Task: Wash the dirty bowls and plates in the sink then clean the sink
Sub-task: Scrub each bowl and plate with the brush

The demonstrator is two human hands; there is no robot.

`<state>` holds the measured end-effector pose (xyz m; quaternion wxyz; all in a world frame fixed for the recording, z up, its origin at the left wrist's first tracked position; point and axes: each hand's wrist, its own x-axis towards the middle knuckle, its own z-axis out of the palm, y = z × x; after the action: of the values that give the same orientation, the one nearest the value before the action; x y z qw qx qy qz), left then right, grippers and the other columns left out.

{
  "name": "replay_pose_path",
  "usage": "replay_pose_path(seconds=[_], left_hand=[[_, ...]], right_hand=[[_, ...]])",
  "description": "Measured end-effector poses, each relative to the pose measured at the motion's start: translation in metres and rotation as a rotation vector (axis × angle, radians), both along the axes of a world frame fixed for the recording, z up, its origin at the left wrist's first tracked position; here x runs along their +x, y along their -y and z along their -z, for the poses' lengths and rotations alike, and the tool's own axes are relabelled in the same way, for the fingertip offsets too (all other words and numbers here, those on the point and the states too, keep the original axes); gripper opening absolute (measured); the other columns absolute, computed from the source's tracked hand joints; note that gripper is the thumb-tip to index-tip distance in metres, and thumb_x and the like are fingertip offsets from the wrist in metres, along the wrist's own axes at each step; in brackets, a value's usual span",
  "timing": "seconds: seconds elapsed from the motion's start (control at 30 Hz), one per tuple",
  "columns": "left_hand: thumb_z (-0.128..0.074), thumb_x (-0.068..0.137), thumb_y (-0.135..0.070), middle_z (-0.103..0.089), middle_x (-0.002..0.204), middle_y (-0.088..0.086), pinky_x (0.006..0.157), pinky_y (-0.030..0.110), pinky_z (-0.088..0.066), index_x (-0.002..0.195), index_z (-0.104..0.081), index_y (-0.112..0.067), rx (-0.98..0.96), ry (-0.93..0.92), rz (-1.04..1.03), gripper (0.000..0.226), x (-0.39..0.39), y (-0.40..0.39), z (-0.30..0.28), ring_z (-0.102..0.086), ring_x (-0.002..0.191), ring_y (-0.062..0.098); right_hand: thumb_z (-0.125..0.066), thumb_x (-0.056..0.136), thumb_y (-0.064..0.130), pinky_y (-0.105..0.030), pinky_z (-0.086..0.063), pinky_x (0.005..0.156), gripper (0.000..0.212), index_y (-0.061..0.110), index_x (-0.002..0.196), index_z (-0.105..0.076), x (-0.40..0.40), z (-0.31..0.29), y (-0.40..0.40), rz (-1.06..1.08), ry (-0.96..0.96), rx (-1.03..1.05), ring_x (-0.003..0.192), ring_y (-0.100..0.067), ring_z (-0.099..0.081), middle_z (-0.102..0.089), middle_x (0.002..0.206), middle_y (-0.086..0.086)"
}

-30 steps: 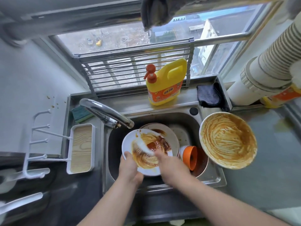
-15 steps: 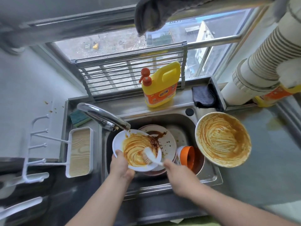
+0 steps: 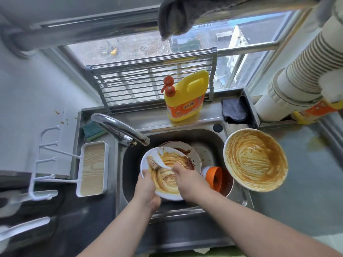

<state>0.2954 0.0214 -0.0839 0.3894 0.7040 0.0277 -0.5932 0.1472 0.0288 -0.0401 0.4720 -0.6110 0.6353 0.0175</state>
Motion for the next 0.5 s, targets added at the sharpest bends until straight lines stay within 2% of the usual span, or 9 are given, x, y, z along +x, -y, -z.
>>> replay_pose_path(seconds=[0.1, 0.17, 0.23, 0.3, 0.37, 0.43, 0.5], left_hand=[[-0.027, 0.114, -0.047, -0.073, 0.12, 0.014, 0.094, 0.077, -0.05, 0.134, -0.052, -0.032, -0.007, 0.015, -0.013, 0.036, 0.014, 0.0, -0.004, -0.071, 0.11, 0.041], [-0.028, 0.114, -0.048, -0.073, 0.119, 0.014, 0.089, 0.072, -0.055, 0.14, -0.05, -0.031, -0.003, 0.038, -0.037, 0.039, 0.03, 0.007, -0.001, -0.072, 0.105, 0.039], [-0.029, 0.114, -0.047, -0.072, 0.119, 0.014, 0.08, 0.061, -0.061, 0.143, -0.048, -0.029, 0.023, 0.053, -0.073, 0.039, 0.04, 0.012, 0.004, -0.072, 0.099, 0.037], [-0.029, 0.114, -0.046, -0.07, 0.121, 0.015, 0.076, 0.059, -0.062, 0.139, -0.049, -0.029, 0.045, 0.059, -0.064, 0.036, 0.032, 0.01, 0.004, -0.072, 0.099, 0.038], [-0.028, 0.115, -0.041, -0.069, 0.121, 0.018, 0.085, 0.064, -0.06, 0.136, -0.051, -0.025, 0.019, 0.075, -0.028, 0.035, 0.016, 0.0, 0.001, -0.071, 0.102, 0.04], [-0.028, 0.116, -0.037, -0.071, 0.111, 0.019, 0.092, 0.064, -0.057, 0.121, -0.057, -0.024, -0.007, 0.068, -0.006, 0.032, -0.002, -0.01, -0.008, -0.071, 0.1, 0.039], [-0.027, 0.116, -0.037, -0.073, 0.11, 0.017, 0.096, 0.065, -0.056, 0.119, -0.059, -0.024, -0.005, 0.042, -0.003, 0.034, -0.013, -0.016, -0.013, -0.072, 0.101, 0.039]], right_hand=[[-0.036, 0.104, 0.018, -0.052, -0.061, 0.076, 0.025, 0.04, 0.115, -0.034, -0.039, 0.017, 0.023, -0.09, -0.182, 0.023, 0.082, -0.029, -0.066, -0.066, 0.095, -0.005], [-0.037, 0.105, 0.024, -0.049, -0.06, 0.075, 0.019, 0.037, 0.118, -0.038, -0.056, 0.012, -0.004, -0.107, -0.227, 0.043, 0.081, -0.029, -0.065, -0.06, 0.09, 0.0], [-0.031, 0.109, 0.033, -0.05, -0.056, 0.074, 0.011, 0.038, 0.109, -0.042, -0.05, -0.004, -0.045, -0.045, -0.127, 0.071, 0.082, -0.035, -0.064, -0.062, 0.086, -0.004], [-0.032, 0.109, 0.036, -0.053, -0.053, 0.075, 0.009, 0.037, 0.104, -0.039, -0.031, -0.017, -0.064, -0.012, 0.014, 0.102, 0.084, -0.039, -0.063, -0.066, 0.088, -0.01], [-0.033, 0.109, 0.037, -0.051, -0.053, 0.083, 0.01, 0.036, 0.113, -0.042, -0.006, -0.017, -0.054, -0.015, 0.103, 0.078, 0.094, -0.039, -0.063, -0.069, 0.1, -0.011], [-0.032, 0.109, 0.036, -0.047, -0.053, 0.088, 0.019, 0.037, 0.123, -0.045, 0.012, -0.009, -0.024, -0.004, 0.092, 0.043, 0.104, -0.035, -0.064, -0.068, 0.115, -0.01], [-0.033, 0.109, 0.027, -0.043, -0.052, 0.079, 0.028, 0.039, 0.132, -0.043, 0.006, 0.007, 0.008, -0.001, -0.019, 0.013, 0.098, -0.031, -0.063, -0.066, 0.113, -0.008]])
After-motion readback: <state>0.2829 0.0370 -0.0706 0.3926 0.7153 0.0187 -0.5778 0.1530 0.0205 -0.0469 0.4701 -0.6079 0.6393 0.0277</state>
